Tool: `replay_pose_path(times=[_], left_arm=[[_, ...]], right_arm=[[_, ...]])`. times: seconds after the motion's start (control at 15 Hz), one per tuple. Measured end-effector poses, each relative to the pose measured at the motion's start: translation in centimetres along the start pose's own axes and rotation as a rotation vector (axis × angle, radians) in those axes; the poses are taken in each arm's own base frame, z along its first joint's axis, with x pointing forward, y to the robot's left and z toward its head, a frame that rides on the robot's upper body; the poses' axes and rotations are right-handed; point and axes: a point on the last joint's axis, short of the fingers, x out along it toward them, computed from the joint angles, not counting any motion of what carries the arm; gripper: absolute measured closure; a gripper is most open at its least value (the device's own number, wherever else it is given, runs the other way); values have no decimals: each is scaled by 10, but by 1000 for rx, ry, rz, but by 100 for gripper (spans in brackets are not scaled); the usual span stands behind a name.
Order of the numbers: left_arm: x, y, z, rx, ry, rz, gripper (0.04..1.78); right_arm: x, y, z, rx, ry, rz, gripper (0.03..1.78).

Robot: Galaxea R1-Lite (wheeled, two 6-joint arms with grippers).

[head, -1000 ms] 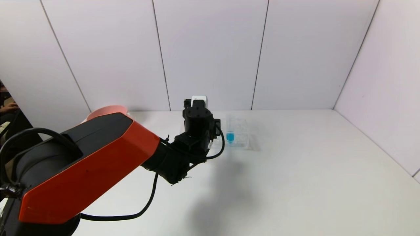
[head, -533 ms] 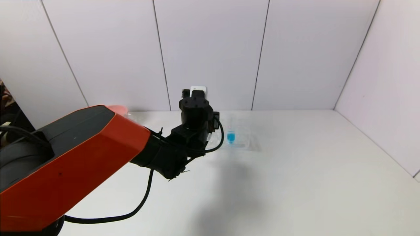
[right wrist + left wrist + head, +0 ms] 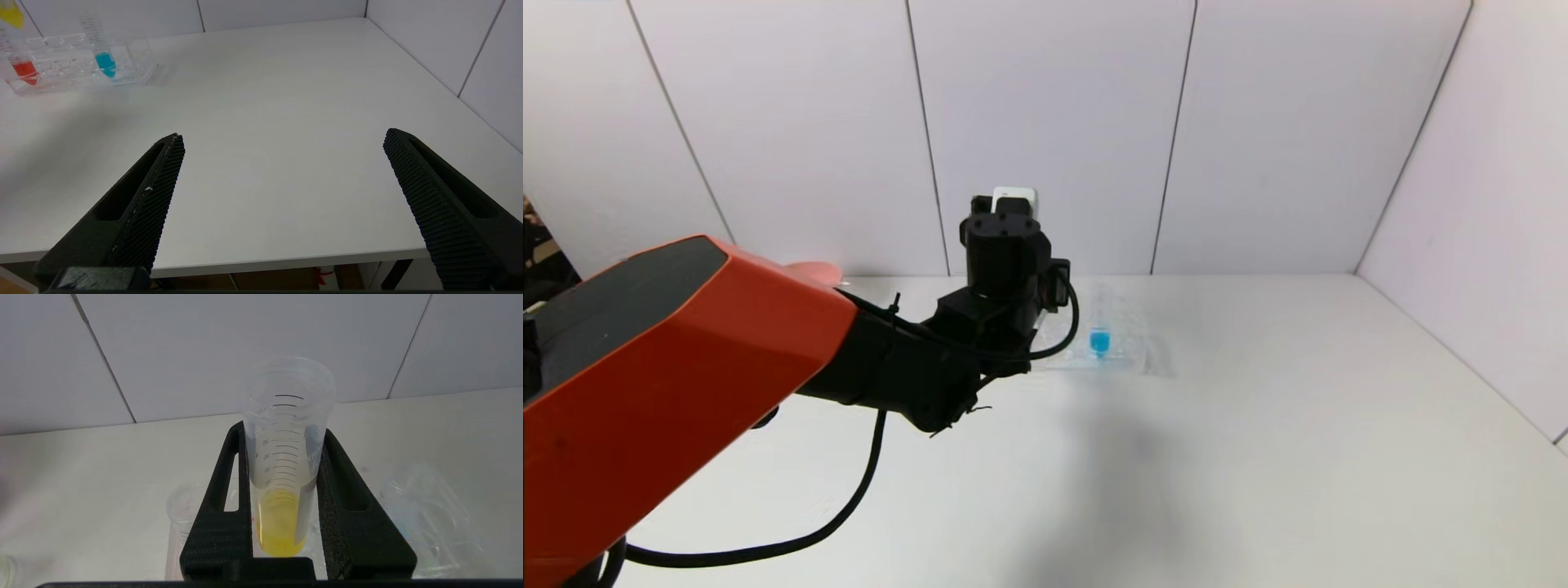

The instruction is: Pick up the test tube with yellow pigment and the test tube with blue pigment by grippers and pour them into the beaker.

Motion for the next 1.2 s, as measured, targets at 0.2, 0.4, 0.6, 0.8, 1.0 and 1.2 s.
replay_pose_path(times=[0.2, 0.4, 0.6, 0.8, 1.0, 1.2], left_arm=[[-9, 2, 16, 6, 10, -5, 135], [-21, 7, 35, 12, 20, -11, 135], [-33, 18, 58, 11, 18, 0, 135], [-40, 43, 80, 9, 15, 22, 135], [-41, 87, 98, 9, 18, 87, 135], [-47, 138, 106, 7, 21, 143, 135]], right_arm=[[0, 0, 0, 0, 0, 0, 4], [0, 0, 0, 0, 0, 1, 4], [0, 0, 0, 0, 0, 0, 4], [0, 0, 0, 0, 0, 1, 4], [0, 0, 0, 0, 0, 1, 4], [0, 0, 0, 0, 0, 1, 4]])
